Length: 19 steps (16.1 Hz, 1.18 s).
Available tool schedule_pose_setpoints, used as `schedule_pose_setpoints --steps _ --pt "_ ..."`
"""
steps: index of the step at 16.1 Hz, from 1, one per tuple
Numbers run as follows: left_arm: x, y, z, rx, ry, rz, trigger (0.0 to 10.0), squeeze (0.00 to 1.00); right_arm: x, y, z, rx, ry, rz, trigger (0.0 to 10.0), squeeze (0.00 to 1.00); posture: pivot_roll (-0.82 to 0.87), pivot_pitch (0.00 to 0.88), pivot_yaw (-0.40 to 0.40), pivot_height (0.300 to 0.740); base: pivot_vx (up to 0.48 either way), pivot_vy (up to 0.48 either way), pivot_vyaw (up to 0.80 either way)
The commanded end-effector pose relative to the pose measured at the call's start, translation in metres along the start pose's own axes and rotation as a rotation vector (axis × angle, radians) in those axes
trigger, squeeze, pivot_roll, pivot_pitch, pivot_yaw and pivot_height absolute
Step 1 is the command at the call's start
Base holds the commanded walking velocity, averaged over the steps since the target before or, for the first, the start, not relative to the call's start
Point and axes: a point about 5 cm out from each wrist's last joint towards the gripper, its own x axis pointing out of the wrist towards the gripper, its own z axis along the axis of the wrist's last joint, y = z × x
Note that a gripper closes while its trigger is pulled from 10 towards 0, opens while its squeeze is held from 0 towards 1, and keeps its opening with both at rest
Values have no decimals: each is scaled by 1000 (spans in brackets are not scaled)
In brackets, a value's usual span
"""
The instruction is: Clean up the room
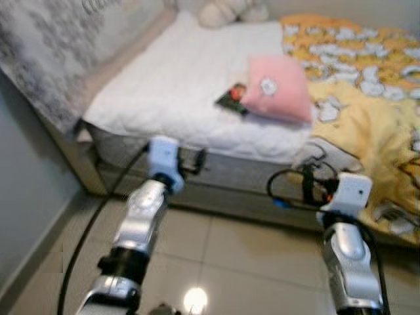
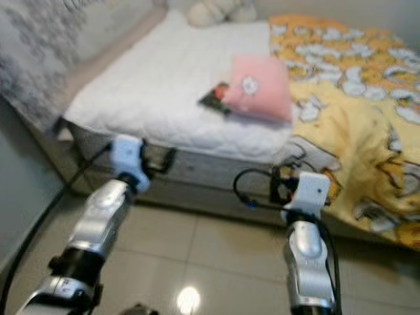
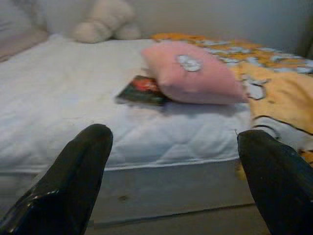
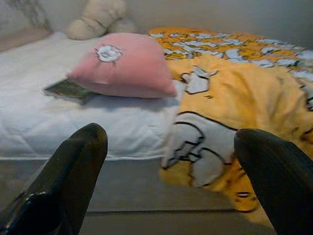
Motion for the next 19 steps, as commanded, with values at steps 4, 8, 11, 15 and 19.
schedule_pose_setpoints --steps 4,8,11,15,19 --pt "1 2 5 -25 -18 13 10000 0 2 9 3 -22 -10 42 10000 0 56 0 9 740 151 -185 0" --pt "0 0 3 -44 -33 17 10000 0 2 16 9 -25 -39 83 10000 0 56 0 4 740 480 0 0" --pt "0 -7 2 -50 -37 -7 10000 0 3 12 7 -32 -27 79 10000 0 56 0 0 740 480 0 0" --pt "1 -10 3 -28 -43 -24 10000 0 5 13 6 -41 -22 83 10000 0 55 0 1 740 480 0 0" --pt "2 -13 6 -11 -56 -45 10000 0 6 13 5 -41 -20 80 10000 0 53 0 6 740 480 0 0"
